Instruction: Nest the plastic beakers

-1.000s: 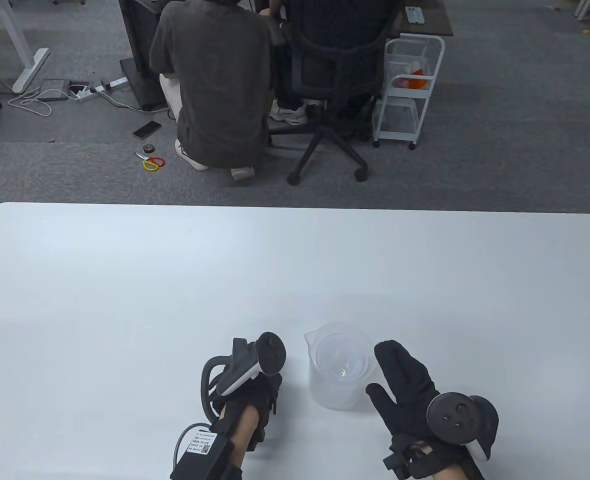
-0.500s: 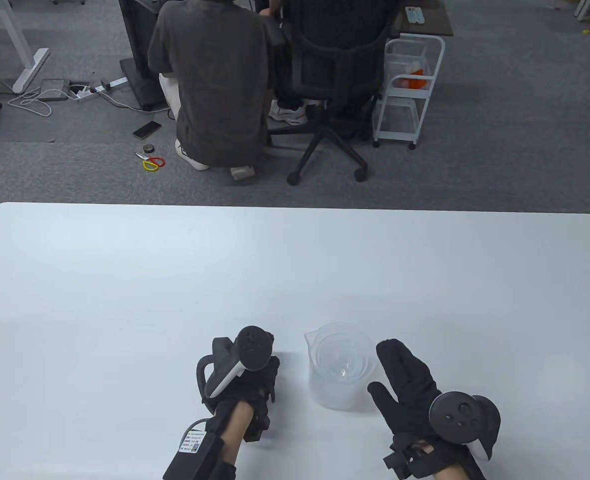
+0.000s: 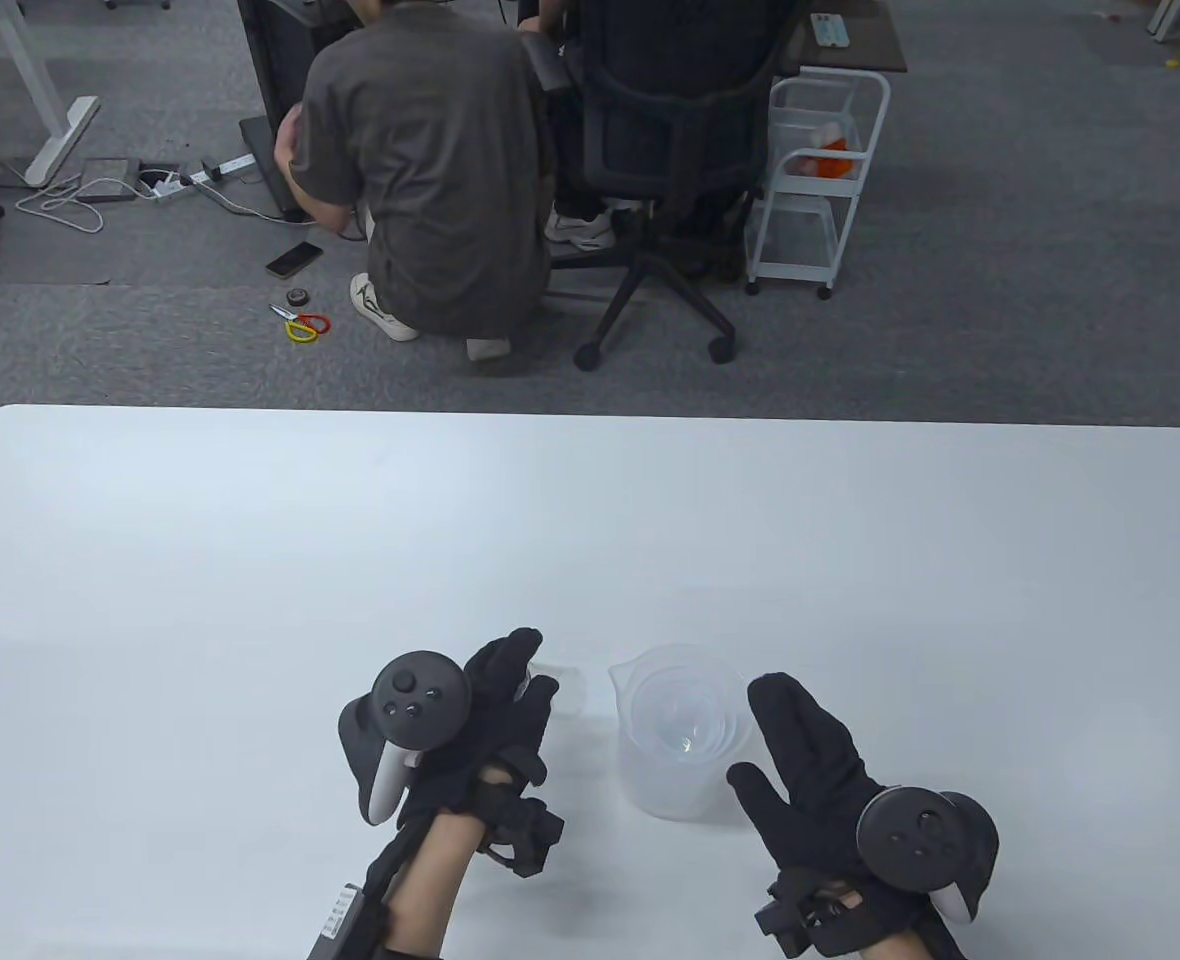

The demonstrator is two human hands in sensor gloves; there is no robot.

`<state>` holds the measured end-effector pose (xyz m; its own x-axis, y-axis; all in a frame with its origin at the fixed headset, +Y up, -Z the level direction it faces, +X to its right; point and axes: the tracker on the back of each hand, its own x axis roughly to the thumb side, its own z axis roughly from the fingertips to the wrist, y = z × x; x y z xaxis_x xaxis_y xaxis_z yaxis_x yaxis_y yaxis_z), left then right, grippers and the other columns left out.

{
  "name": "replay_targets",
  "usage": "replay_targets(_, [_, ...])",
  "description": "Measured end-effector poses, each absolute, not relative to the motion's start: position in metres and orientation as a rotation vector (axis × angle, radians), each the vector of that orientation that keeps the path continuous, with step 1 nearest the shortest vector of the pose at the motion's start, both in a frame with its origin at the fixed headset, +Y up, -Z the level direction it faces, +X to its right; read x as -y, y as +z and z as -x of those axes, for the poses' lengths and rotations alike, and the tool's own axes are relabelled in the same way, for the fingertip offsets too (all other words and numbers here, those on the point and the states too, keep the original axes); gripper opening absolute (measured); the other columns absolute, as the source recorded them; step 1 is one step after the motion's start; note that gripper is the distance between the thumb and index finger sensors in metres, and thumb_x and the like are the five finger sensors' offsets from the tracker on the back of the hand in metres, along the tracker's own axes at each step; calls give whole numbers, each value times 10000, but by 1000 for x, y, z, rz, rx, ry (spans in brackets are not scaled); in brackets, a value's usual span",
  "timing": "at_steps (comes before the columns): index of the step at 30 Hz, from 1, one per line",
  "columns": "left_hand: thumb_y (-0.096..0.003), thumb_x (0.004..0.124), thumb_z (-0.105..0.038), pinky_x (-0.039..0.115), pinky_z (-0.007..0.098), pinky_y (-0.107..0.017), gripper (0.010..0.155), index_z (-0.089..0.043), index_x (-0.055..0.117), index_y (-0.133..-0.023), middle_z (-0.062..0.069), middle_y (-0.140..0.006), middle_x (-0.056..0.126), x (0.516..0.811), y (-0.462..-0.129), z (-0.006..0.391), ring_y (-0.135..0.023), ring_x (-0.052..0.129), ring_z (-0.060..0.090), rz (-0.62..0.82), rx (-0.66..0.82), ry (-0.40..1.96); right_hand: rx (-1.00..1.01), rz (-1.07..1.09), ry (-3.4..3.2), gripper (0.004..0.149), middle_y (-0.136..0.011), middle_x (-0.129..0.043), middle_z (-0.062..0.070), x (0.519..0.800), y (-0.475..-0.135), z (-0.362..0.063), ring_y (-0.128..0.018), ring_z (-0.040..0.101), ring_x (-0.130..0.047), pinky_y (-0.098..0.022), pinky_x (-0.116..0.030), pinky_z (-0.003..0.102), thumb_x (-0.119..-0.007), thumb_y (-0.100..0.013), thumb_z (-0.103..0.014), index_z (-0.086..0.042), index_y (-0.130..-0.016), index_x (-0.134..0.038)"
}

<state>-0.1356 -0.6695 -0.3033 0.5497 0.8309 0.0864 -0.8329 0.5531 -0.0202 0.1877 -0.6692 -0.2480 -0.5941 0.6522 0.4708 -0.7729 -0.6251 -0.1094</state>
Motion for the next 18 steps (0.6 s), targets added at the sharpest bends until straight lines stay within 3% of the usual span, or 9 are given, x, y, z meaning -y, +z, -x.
replay_targets(5, [-471, 721, -363, 774, 521, -555, 575, -136, 622, -990, 198, -1023, 619, 660, -295, 122, -827, 866, 441, -6, 163, 1108, 381, -536, 2202, 719, -1126, -484, 219, 661, -246, -179, -958, 497, -573, -639, -561, 608, -699, -514, -520, -120, -1050, -436])
replay_targets(18, [-496, 664, -358, 782, 505, -572, 570, -127, 581, -1010, 214, -1035, 588, 666, -281, 86, -851, 858, 438, 217, 324, 1432, 331, -605, 2182, 762, -1134, -448, 231, 654, -243, -150, -970, 508, -544, -642, -551, 613, -691, -511, -548, -109, -1055, -389])
